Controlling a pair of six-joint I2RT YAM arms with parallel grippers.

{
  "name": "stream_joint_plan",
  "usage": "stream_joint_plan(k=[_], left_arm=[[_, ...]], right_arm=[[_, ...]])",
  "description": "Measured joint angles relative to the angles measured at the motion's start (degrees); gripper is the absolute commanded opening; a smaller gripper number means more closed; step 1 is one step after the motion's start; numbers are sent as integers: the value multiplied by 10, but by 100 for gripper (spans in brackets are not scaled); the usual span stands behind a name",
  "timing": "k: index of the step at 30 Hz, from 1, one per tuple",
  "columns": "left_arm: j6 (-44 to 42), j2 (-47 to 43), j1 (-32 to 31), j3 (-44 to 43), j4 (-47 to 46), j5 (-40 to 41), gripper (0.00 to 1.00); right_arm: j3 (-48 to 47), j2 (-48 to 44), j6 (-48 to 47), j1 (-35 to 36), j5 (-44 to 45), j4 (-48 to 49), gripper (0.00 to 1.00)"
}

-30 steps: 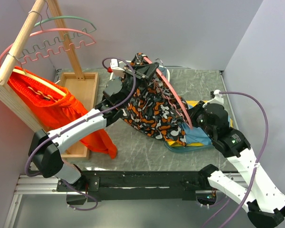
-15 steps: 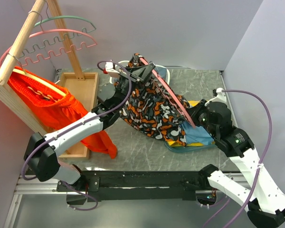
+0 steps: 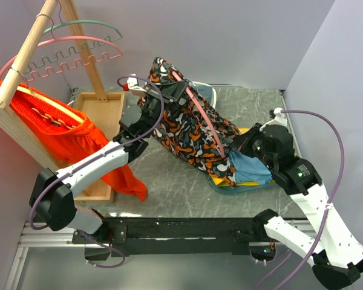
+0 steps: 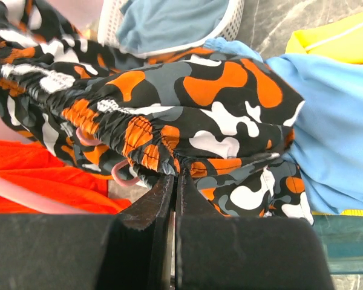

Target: Place the shorts on the hanger

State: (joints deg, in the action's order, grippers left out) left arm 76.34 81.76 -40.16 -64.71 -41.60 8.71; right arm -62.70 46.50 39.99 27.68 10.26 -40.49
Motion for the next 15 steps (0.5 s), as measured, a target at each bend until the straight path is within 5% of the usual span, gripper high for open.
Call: stream_joint_plan(k=[15], left_arm=[[39,15,4,-17,7,-3,1]], right_arm=[[75,-39,0,-18,-35,25,0]])
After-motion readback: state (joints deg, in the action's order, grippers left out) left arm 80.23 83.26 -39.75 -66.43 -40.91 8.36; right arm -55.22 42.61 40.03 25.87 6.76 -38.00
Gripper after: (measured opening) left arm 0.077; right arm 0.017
